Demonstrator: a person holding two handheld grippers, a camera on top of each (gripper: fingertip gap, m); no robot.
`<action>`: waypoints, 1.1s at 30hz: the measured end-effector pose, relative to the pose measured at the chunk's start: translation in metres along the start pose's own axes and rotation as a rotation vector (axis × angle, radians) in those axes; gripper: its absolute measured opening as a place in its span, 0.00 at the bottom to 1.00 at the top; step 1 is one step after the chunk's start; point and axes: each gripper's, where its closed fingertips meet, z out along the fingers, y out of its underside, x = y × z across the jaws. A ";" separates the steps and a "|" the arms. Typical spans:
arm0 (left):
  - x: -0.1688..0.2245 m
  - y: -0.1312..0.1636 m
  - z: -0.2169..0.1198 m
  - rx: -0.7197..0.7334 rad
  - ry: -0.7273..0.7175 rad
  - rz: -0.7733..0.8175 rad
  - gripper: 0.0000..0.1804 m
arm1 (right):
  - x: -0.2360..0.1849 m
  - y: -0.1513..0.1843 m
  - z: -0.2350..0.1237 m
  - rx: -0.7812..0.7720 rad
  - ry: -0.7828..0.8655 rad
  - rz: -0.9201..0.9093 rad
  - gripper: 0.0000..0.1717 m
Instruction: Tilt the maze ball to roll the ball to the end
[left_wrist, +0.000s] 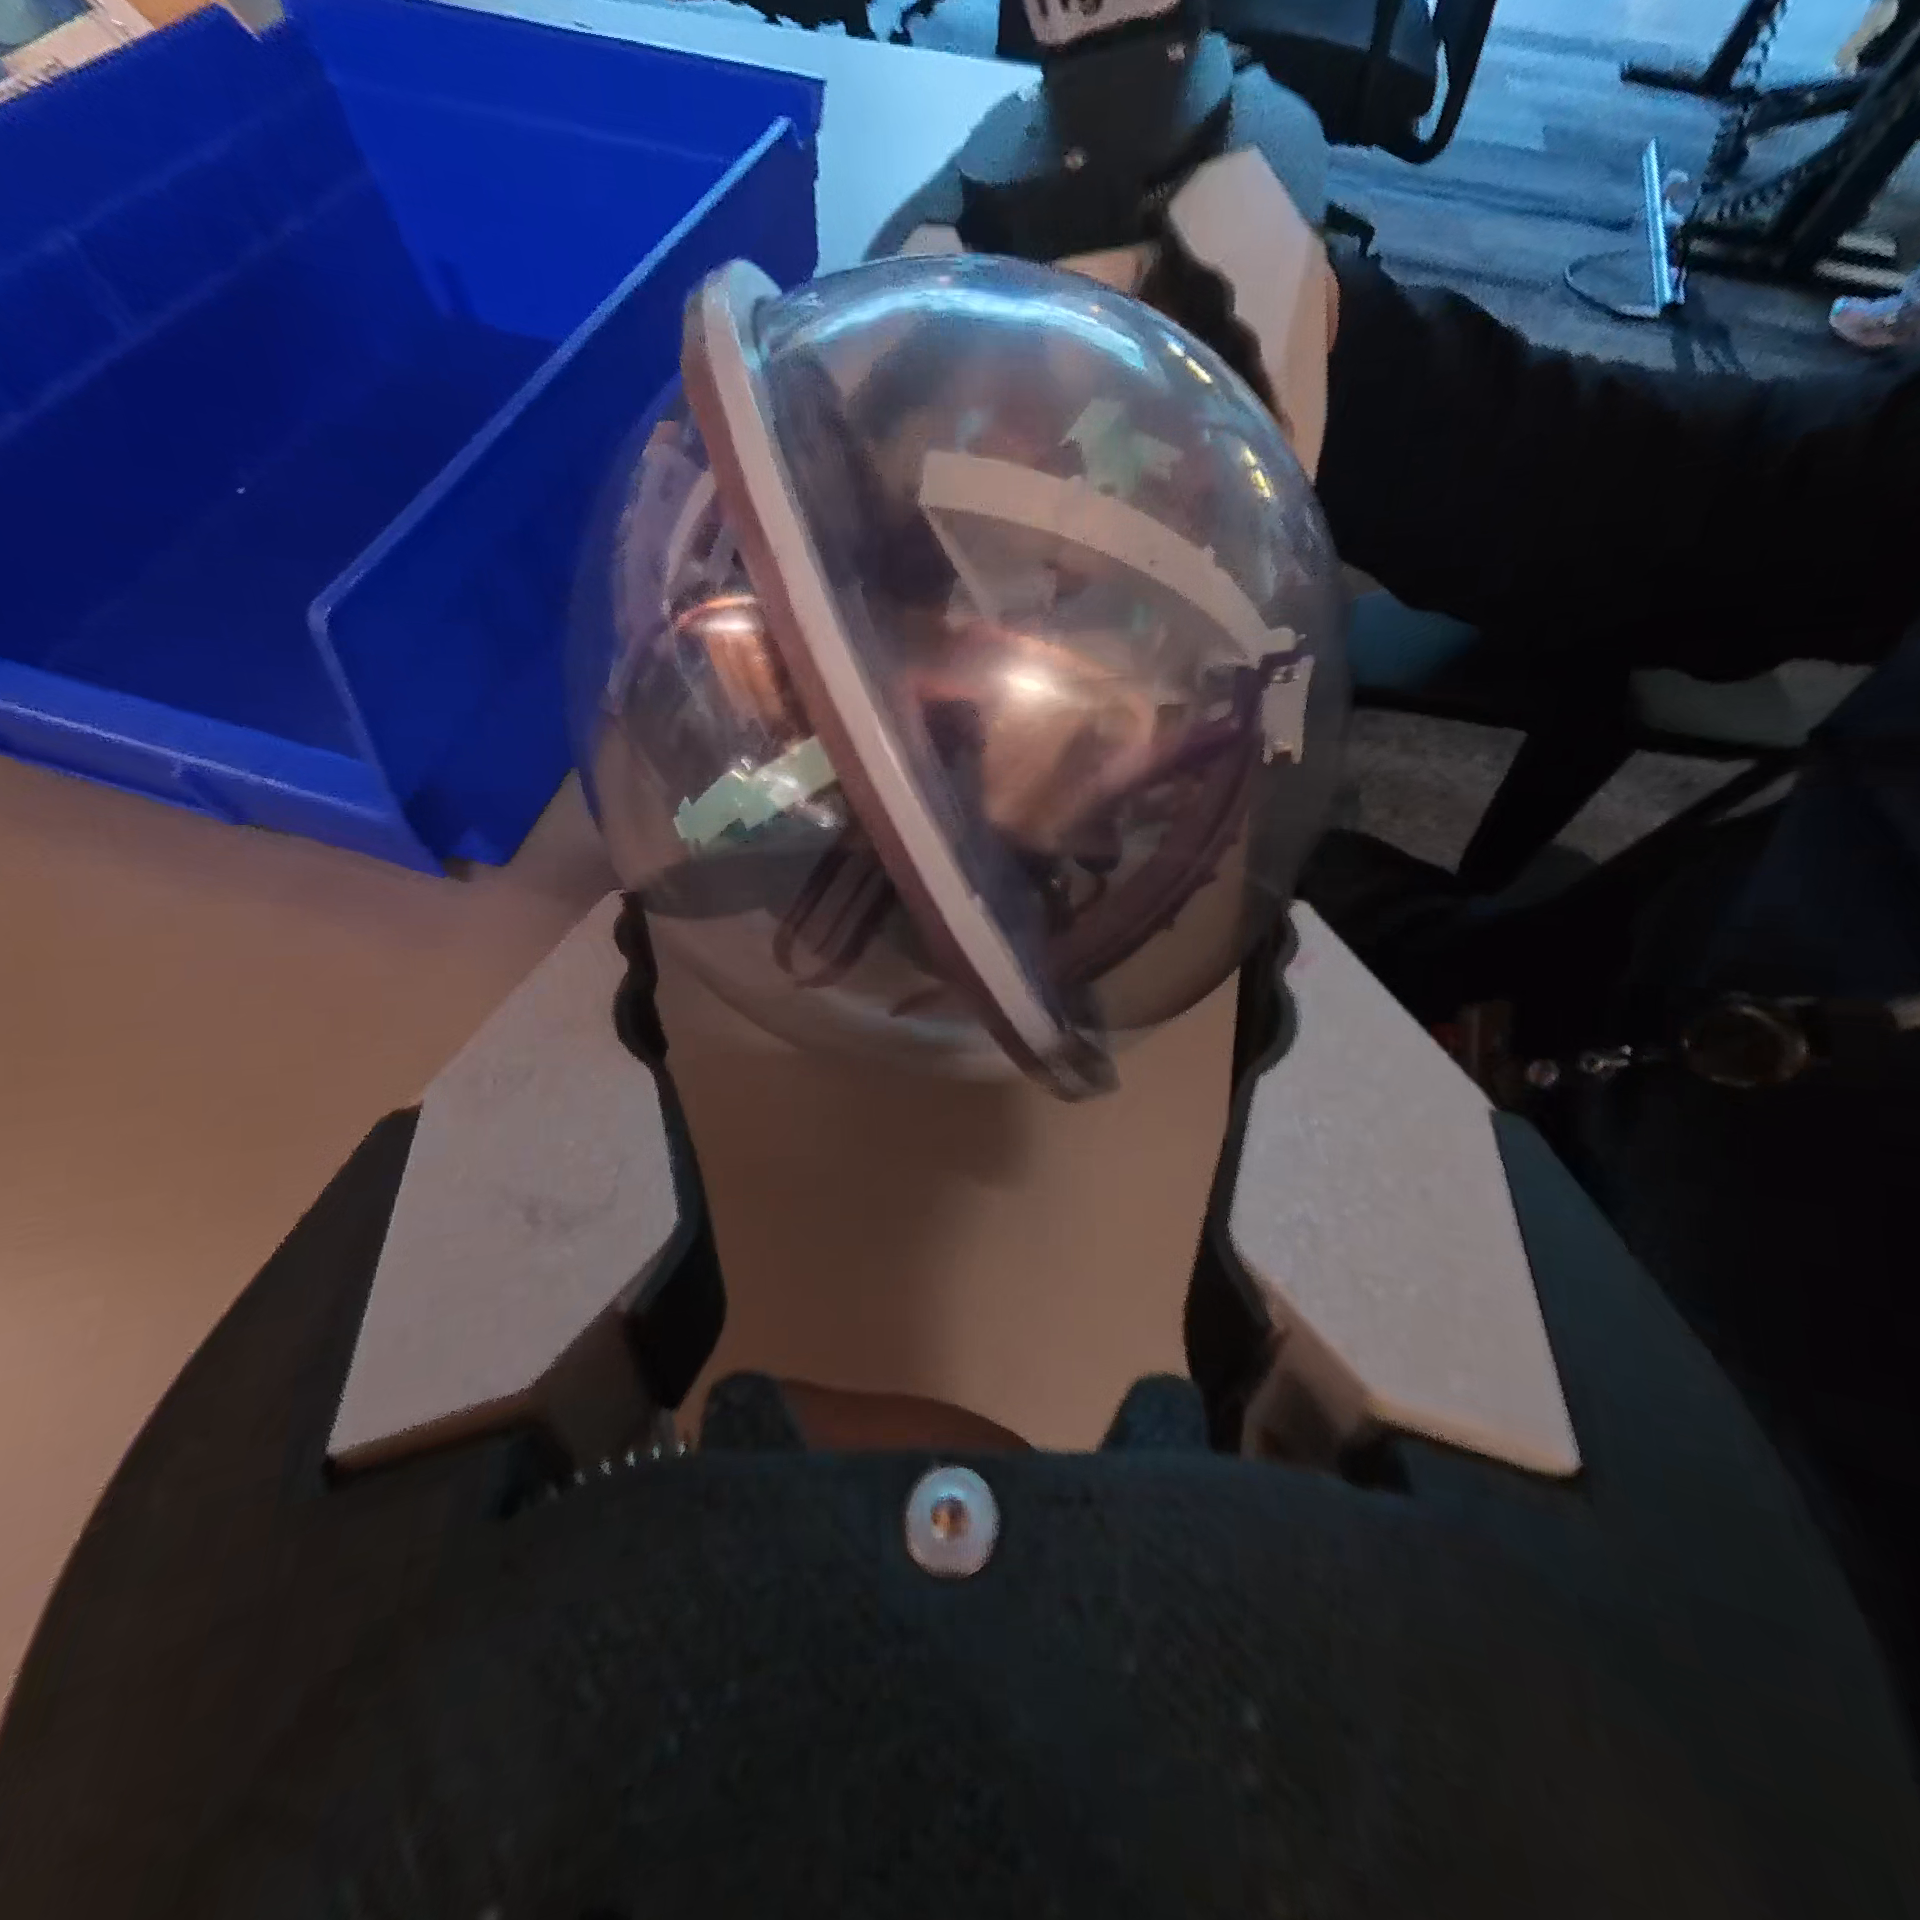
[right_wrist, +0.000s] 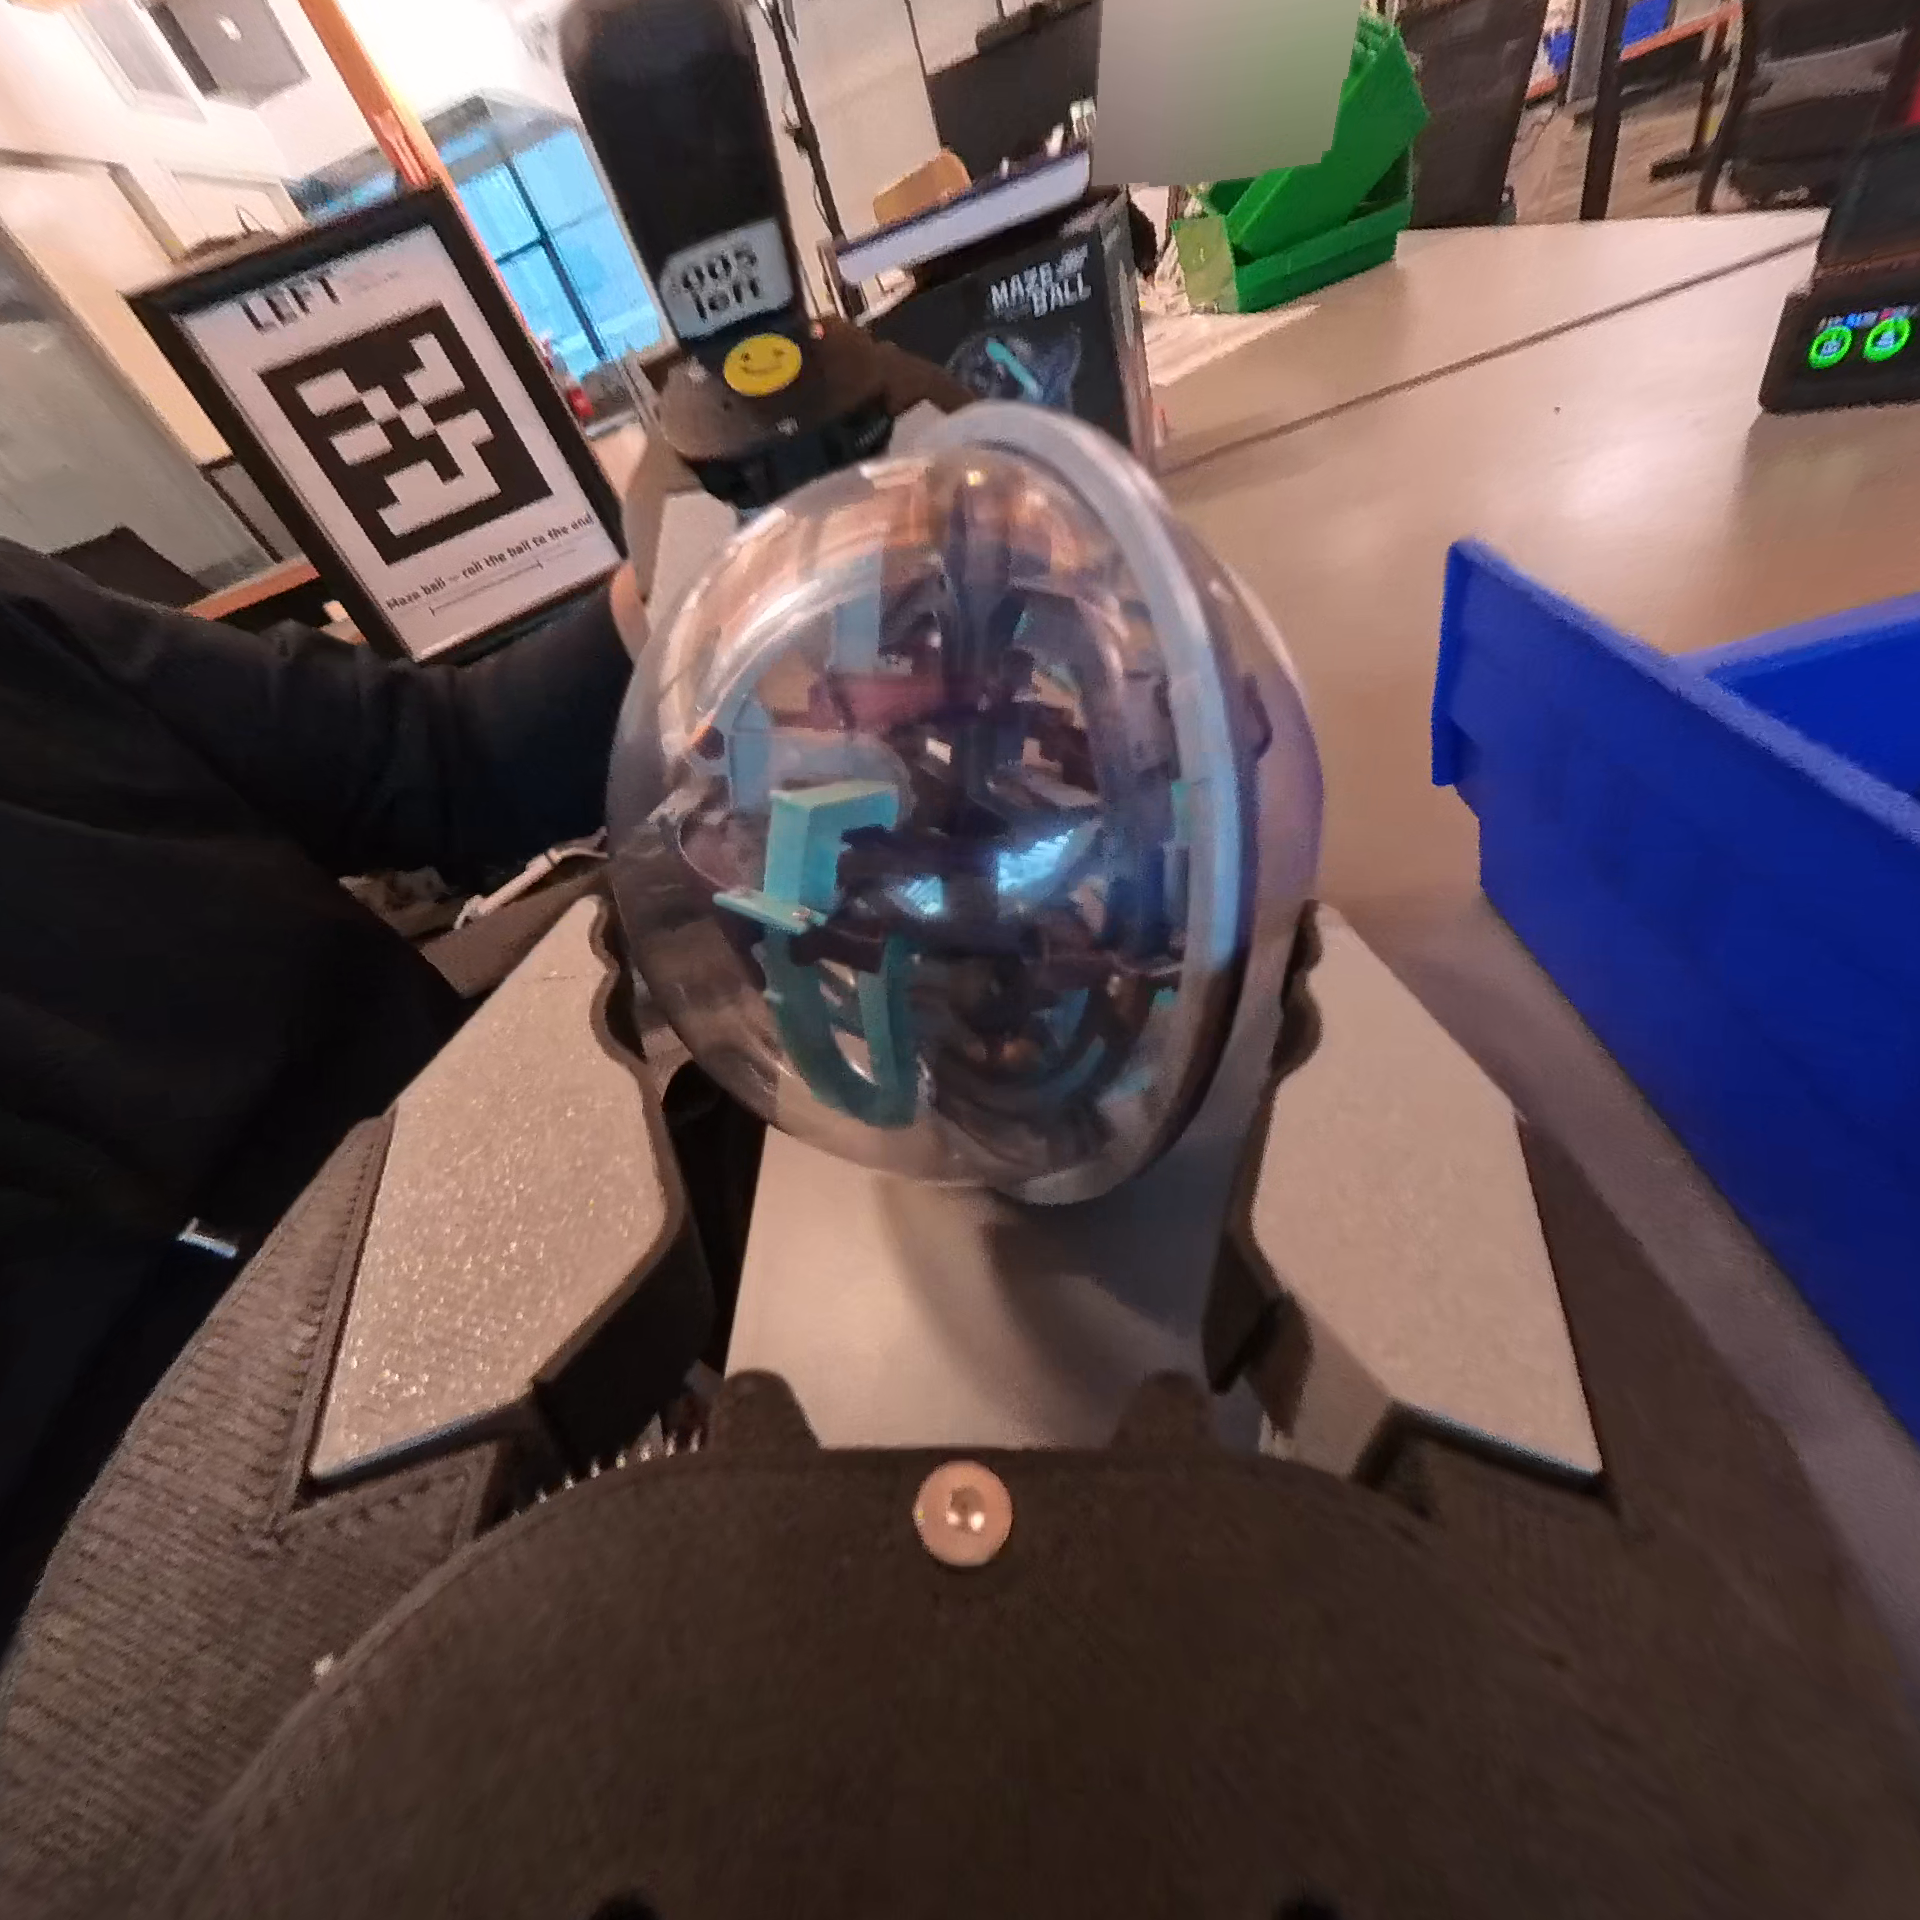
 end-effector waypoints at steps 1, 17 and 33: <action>0.000 0.001 -0.001 -0.008 0.005 0.013 0.62 | 0.001 -0.004 -0.001 0.021 0.003 -0.002 0.71; 0.005 -0.013 0.012 -0.041 0.058 0.046 0.64 | -0.002 0.014 0.008 -0.058 -0.057 0.016 0.84; 0.012 -0.020 0.015 0.144 -0.019 0.019 0.66 | -0.006 0.021 0.006 -0.100 -0.051 -0.055 0.85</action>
